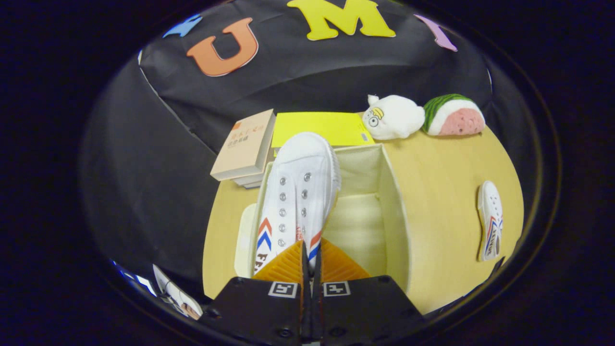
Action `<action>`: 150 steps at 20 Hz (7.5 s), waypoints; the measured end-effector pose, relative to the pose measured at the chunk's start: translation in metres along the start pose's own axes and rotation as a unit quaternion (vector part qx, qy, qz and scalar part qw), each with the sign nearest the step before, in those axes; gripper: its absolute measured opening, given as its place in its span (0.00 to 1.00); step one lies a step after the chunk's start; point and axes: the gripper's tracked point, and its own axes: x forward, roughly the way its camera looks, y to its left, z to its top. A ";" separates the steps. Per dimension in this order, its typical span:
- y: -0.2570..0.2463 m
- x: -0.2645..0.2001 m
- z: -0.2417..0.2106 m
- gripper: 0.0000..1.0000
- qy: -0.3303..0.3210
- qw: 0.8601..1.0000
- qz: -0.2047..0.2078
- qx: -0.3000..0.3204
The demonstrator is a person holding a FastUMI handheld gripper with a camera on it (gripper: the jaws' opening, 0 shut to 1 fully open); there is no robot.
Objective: Open the storage box then place both shoes into the box .Put the left shoe in first, then the right shoe, with the right side of both shoes facing outward in a uniform manner.
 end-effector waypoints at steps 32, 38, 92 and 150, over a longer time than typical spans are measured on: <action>-0.111 -0.110 0.003 0.96 -0.115 0.992 0.004 -0.059; -0.221 -0.104 -0.001 0.98 -0.111 0.993 -0.026 -0.011; -0.352 -0.122 -0.024 0.06 -0.009 0.997 -0.058 0.054; -0.083 -0.145 -0.042 0.98 -0.302 0.943 -0.111 -0.089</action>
